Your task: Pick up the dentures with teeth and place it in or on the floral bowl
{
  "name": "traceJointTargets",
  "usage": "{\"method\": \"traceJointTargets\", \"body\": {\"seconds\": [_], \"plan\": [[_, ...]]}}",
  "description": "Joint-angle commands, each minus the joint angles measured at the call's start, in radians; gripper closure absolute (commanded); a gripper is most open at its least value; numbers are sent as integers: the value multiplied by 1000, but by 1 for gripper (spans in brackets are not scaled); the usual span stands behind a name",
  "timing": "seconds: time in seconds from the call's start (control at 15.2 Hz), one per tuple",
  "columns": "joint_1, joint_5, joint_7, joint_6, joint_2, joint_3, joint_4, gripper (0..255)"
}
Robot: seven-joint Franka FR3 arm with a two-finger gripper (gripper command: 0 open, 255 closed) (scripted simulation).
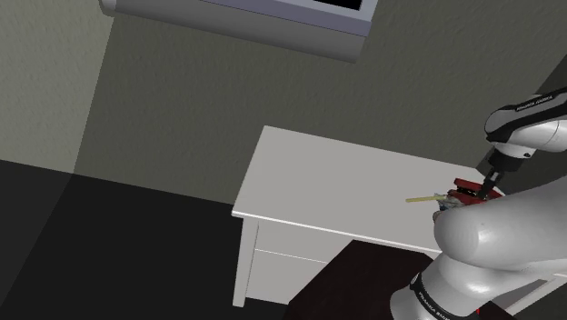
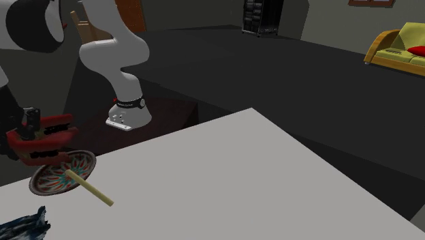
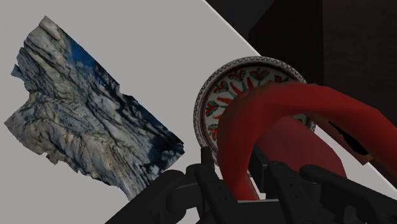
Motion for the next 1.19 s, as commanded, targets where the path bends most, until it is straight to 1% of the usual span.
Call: {"method": "traceJointTargets", "body": {"seconds": [0.0, 0.59, 0.86, 0.99, 1.12], "plan": [[-12, -13, -13, 17, -2, -14, -16, 255], [13, 11, -30, 174, 106, -70, -70, 255], [30, 39, -49, 247, 167, -96, -88, 255], [42, 64, -65, 292, 207, -111, -98, 255], [41, 64, -65, 292, 206, -110, -98, 255]]}}
